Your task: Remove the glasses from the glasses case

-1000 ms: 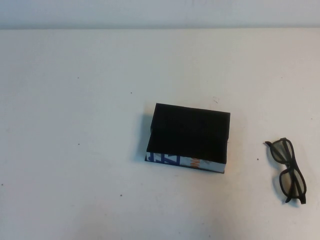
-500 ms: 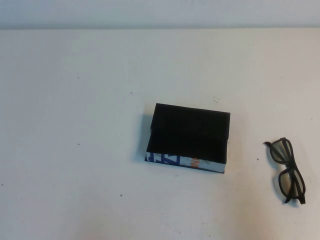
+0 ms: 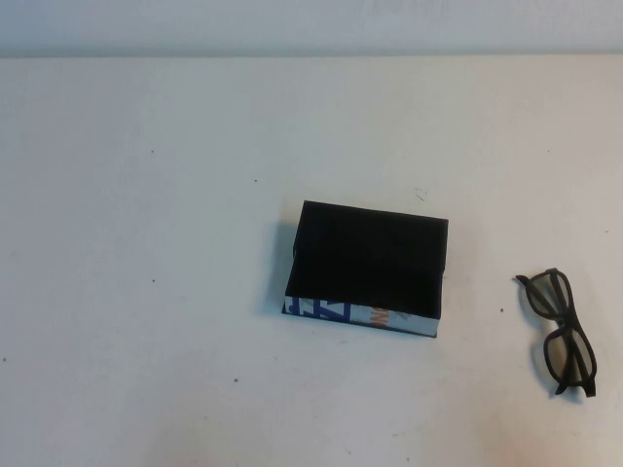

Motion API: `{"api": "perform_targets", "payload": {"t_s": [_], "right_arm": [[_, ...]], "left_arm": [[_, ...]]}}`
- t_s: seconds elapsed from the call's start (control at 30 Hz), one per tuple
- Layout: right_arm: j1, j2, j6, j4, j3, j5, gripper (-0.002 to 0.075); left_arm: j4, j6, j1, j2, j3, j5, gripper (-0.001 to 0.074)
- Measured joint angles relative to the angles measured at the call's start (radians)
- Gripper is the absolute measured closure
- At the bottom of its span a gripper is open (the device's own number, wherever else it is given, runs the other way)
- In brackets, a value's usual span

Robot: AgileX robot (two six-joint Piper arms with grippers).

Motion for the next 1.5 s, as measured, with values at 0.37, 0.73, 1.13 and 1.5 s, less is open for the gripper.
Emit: {"api": "perform_targets", "payload": {"t_s": [0.37, 0.73, 1.13, 1.5], "right_arm": [[-0.191, -0.266, -0.004, -0.178, 0.160, 0.101, 0.0743], [-0.265, -0.372, -0.004, -0.241, 0.166, 0.072, 0.0743], [-0.265, -0.372, -0.004, -0.009, 0.166, 0.070, 0.0743], [-0.265, -0.372, 0.393, -0.275, 0.166, 0.064, 0.0743]], "left_arm": [[0.000, 0.000, 0.000, 0.000, 0.000, 0.000, 0.0740], [0.000, 0.000, 0.000, 0.000, 0.000, 0.000, 0.0740], [0.000, 0.000, 0.000, 0.000, 0.000, 0.000, 0.0740], [0.000, 0.000, 0.000, 0.000, 0.000, 0.000, 0.0740]]}}
